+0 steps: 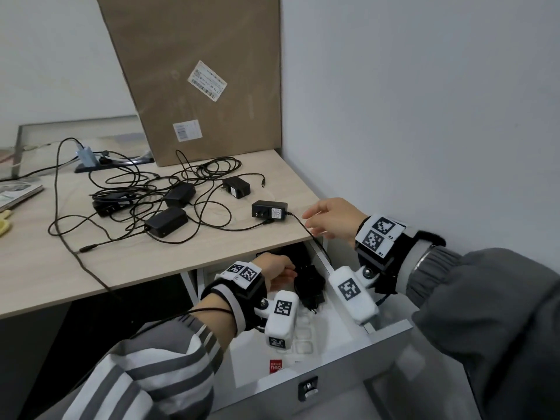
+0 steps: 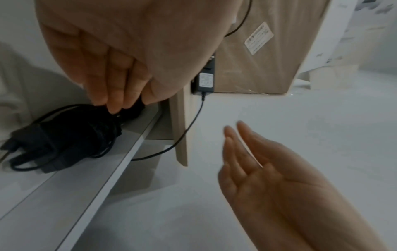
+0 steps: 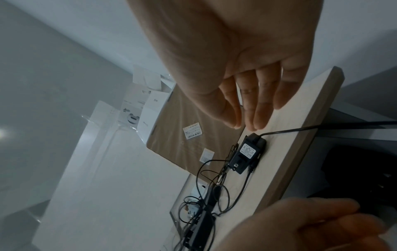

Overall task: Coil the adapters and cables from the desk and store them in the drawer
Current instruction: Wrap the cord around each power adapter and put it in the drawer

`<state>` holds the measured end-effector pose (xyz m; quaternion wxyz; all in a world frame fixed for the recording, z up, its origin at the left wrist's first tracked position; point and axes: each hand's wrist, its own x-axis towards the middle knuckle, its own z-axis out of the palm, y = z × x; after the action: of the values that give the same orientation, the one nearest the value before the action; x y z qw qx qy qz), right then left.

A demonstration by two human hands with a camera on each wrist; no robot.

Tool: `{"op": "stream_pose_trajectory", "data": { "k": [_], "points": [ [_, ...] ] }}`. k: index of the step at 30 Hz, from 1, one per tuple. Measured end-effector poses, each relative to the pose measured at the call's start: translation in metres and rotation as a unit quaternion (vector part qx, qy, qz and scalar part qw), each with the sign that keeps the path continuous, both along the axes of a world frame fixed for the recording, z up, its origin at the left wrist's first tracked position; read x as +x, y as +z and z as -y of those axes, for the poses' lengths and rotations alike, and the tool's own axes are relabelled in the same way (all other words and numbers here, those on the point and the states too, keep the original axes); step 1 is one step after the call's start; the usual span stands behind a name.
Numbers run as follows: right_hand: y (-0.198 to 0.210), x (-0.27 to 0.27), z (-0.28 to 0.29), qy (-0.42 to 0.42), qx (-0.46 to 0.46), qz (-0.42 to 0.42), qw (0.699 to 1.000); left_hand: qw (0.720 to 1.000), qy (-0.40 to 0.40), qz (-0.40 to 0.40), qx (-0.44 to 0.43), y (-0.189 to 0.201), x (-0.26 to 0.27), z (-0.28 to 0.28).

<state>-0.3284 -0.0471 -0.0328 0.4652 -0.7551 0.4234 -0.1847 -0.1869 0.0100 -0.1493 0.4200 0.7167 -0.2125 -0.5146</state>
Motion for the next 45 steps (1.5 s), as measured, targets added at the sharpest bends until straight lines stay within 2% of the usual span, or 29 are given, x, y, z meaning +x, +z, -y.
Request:
{"op": "stream_pose_trajectory", "data": {
  "k": [4,8,14,19,21,23,25,29,31,34,37,41,43,45],
  "points": [
    [-0.007,0.035,0.021,0.036,-0.142,-0.109,0.983,0.999,-0.002,0.004,-0.041,0.034,0.005,-0.014],
    [-0.014,0.059,0.046,0.086,-0.171,-0.224,0.956,0.998,0.008,-0.003,-0.054,0.056,0.011,-0.029],
    [-0.024,0.095,0.062,0.113,-0.176,-0.276,0.938,0.993,0.047,0.021,-0.102,0.075,0.026,-0.041],
    [-0.024,0.101,0.062,0.070,-0.187,-0.277,0.940,0.988,0.073,0.038,-0.132,0.074,0.034,-0.045],
    [-0.023,0.098,0.058,0.044,-0.177,-0.228,0.956,0.985,0.084,0.043,-0.145,0.075,0.036,-0.047],
    [-0.018,0.093,0.047,0.025,-0.120,-0.097,0.988,0.982,0.088,0.023,-0.167,0.080,0.035,-0.048],
    [-0.004,0.083,0.030,0.044,-0.088,0.003,0.995,0.977,0.087,-0.027,-0.192,0.091,0.031,-0.048],
    [0.029,0.054,-0.009,0.126,-0.152,-0.003,0.980,0.962,0.077,-0.102,-0.240,0.122,0.024,-0.049],
    [0.040,0.039,-0.021,0.129,-0.175,0.017,0.976,0.952,0.106,-0.113,-0.264,0.136,0.019,-0.050],
    [0.048,0.014,-0.030,0.118,-0.154,0.047,0.980,0.935,0.154,-0.120,-0.296,0.155,0.014,-0.052],
    [0.050,-0.014,-0.034,0.090,-0.145,0.062,0.983,0.895,0.210,-0.154,-0.362,0.181,0.018,-0.063],
    [0.072,-0.048,-0.041,-0.020,-0.108,0.205,0.973,0.849,0.253,-0.131,-0.444,0.215,0.033,-0.078],
    [0.096,-0.054,-0.048,-0.039,-0.101,0.272,0.956,0.845,0.243,-0.121,-0.461,0.226,0.031,-0.083],
    [0.121,-0.054,-0.059,-0.040,-0.131,0.305,0.943,0.853,0.216,-0.118,-0.460,0.234,0.022,-0.086]
  ]
}}
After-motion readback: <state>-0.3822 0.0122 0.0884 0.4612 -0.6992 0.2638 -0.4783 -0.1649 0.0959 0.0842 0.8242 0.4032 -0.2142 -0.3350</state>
